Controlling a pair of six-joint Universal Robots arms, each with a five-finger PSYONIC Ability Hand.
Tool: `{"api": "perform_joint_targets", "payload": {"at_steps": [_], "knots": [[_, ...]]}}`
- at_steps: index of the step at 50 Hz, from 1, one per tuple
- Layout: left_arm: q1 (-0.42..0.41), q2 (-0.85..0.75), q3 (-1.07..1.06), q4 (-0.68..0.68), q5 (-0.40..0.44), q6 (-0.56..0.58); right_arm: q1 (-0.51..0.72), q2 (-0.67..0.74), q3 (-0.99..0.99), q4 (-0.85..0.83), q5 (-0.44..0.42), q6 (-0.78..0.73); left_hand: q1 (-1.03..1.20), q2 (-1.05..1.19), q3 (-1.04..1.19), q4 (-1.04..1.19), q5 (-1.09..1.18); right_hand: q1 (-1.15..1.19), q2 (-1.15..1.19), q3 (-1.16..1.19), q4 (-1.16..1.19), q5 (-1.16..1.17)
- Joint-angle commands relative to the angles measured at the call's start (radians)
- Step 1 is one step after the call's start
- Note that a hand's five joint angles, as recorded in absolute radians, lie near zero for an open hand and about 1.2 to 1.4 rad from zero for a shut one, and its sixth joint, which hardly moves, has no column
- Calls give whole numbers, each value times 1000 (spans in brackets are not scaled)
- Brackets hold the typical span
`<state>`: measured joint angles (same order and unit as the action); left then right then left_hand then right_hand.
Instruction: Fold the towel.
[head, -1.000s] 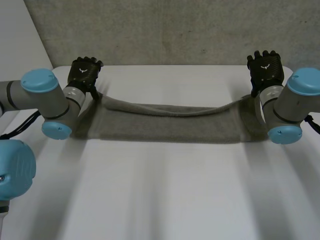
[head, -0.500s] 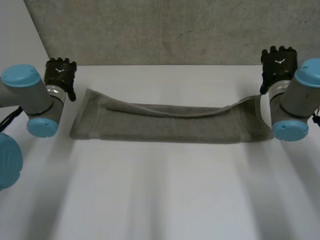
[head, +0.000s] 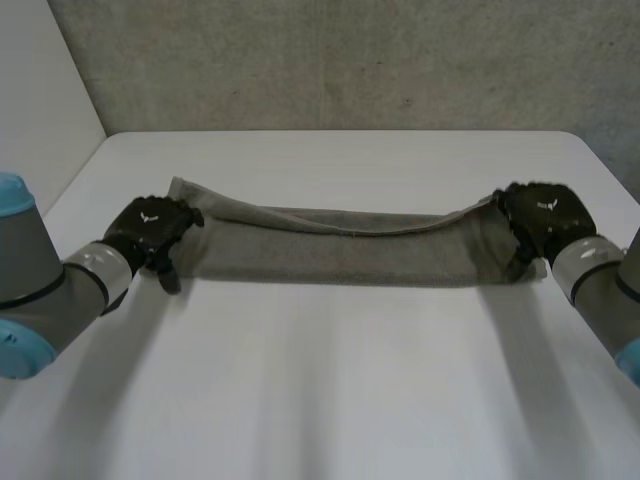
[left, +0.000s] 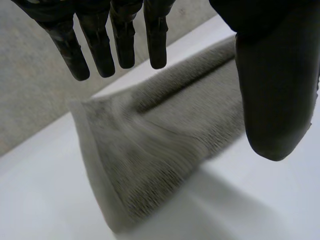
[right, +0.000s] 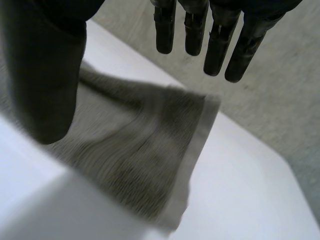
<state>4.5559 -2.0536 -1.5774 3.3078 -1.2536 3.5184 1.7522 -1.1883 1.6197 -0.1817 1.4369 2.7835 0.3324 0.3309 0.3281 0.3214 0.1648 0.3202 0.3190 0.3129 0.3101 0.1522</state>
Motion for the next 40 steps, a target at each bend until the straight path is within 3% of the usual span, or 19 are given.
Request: {"api": "perform_joint_targets", "payload": {"at_steps": [1,6,17,40], "knots": [[9,-14,-32,-1,-6,2,-28,6,68,-4,-52,-7,31,32,35,42,24,99,101,107,110,93],[11,-65,-12,44,-10,5,-54,39,65,-22,-131,-12,31,32,35,42,24,170,171,177,180,163],[12,-148,56,151,-84,13,-95,143,23,-117,-144,-27,63,64,67,74,56,264,265,271,274,257],[17,-238,142,144,-86,14,-108,274,-64,-121,-125,-116,183,185,188,194,176,363,365,371,374,357]]}}
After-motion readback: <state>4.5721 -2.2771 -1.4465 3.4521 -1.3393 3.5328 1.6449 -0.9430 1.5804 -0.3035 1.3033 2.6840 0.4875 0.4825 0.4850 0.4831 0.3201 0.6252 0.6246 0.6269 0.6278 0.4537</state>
